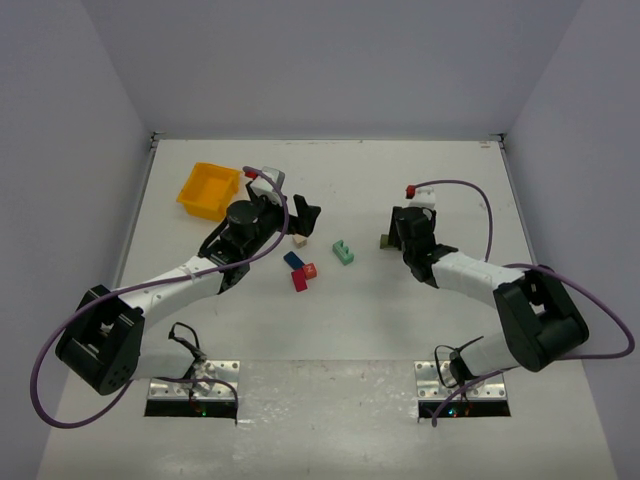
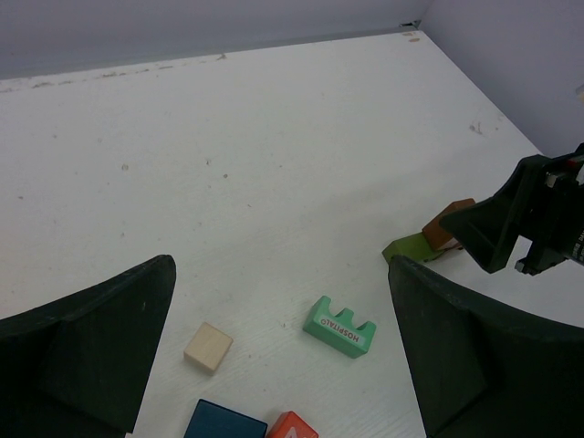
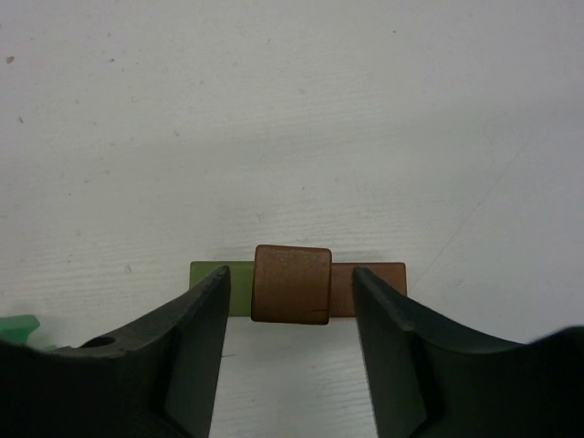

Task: Build the wood block tower

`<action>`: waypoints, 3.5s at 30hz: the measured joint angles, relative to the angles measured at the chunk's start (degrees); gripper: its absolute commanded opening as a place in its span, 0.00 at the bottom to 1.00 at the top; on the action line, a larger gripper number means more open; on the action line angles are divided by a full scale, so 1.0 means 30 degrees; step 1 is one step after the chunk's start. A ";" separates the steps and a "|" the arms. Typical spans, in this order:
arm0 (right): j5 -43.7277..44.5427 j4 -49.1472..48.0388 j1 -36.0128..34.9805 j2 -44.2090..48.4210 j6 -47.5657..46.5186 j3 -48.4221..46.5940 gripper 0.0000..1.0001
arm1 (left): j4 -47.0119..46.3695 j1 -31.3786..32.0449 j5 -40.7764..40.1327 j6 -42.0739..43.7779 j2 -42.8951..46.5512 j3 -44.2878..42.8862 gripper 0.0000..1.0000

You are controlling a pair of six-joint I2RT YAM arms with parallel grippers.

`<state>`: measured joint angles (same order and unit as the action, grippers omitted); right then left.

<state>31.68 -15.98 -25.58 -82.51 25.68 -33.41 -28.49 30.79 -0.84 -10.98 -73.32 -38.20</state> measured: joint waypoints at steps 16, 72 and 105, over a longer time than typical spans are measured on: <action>-0.2023 0.2001 0.0022 0.3219 -0.0688 -0.0076 0.99 | 0.0120 0.0000 0.0013 -0.0169 0.0000 -0.0008 1.00; -0.3304 0.5526 -1.0081 -0.8977 -0.0022 -0.8728 0.65 | 0.5569 -0.6164 0.1206 -0.5974 -0.1192 -0.1304 1.00; -0.3960 0.4765 -0.8906 -0.4011 -0.7070 -0.9369 0.10 | 0.5237 -0.6164 0.1803 -0.5892 -0.1530 -0.1304 1.00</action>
<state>19.80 -1.68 -52.30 -94.54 4.47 -61.52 -12.78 12.29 4.57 -28.66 -77.91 -42.11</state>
